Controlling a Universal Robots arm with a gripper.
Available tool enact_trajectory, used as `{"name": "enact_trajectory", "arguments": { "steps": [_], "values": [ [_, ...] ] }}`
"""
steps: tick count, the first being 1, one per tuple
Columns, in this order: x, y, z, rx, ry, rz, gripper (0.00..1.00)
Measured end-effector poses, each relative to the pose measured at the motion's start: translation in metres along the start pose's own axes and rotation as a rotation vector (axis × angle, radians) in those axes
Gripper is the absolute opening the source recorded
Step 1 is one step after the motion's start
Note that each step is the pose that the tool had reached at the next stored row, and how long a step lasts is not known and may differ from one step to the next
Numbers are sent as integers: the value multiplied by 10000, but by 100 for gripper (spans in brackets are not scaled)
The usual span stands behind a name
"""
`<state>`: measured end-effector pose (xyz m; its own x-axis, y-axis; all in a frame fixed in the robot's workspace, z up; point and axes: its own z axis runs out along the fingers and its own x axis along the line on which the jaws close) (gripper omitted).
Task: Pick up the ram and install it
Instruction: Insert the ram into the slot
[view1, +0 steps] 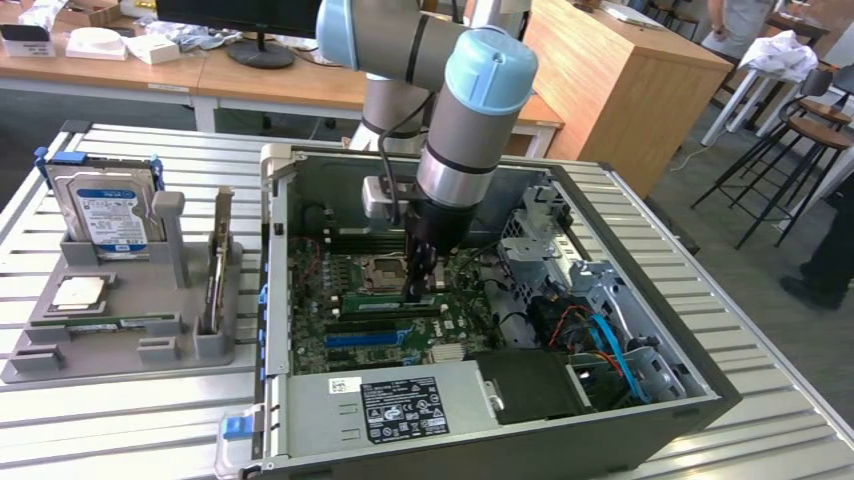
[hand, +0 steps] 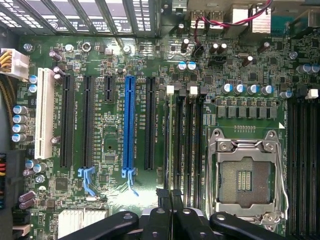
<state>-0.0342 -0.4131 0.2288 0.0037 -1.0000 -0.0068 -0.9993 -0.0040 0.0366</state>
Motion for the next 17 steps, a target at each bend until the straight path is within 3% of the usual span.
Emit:
{"name": "enact_trajectory", "arguments": {
  "steps": [17],
  "values": [
    [0, -1, 35, 0, -1, 59, 11]
  ]
}}
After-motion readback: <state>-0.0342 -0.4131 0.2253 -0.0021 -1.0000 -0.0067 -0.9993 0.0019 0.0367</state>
